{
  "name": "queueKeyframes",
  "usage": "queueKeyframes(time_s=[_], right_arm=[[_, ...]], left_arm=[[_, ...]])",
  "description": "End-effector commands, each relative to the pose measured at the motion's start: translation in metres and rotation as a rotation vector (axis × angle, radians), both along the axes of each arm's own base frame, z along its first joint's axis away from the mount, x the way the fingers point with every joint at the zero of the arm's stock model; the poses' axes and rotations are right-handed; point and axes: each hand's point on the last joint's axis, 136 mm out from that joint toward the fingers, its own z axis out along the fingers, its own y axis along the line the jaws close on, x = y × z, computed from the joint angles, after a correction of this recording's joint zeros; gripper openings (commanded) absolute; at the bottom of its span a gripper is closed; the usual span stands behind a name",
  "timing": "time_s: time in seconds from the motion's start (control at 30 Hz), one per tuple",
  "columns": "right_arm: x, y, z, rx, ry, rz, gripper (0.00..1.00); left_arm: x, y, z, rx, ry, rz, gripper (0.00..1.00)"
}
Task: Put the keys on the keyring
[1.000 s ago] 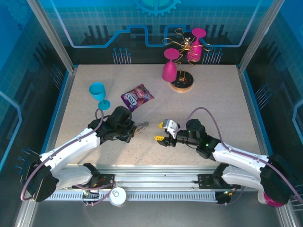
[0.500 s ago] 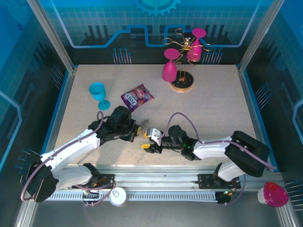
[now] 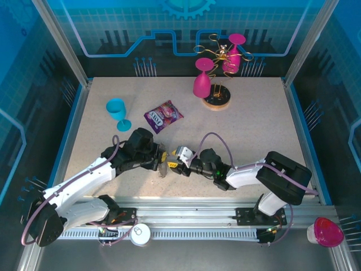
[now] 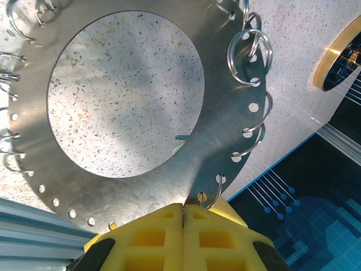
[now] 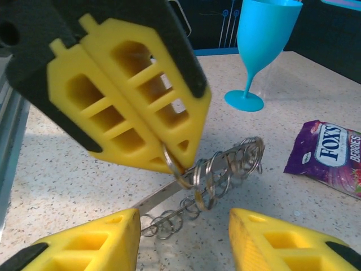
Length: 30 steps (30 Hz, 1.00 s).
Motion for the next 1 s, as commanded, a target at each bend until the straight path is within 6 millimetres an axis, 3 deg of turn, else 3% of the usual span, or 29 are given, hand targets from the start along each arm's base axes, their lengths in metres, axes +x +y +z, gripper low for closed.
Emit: queueKeyframes(time_s=[0.0, 0.2, 0.6, 0.97], right_arm=[[0.007, 0.000, 0.021, 0.053, -0.067, -0.016, 0.46], [0.000, 0.003, 0.027, 0.072, -0.117, 0.031, 0.33], [0.002, -0.033, 0.009, -0.152, -0.208, -0.026, 0.34], [-0.014, -0.017, 0.005, -0.135, -0.190, 0.058, 0.35]], left_arm=[[-0.005, -0.004, -0.001, -0.032, 0.017, -0.023, 0.00], [-0.006, -0.009, -0.002, -0.051, 0.024, -0.041, 0.00], [-0.008, -0.010, -0.005, -0.055, -0.013, -0.080, 0.00], [-0.010, -0.009, -0.004, -0.058, -0.023, -0.083, 0.00]])
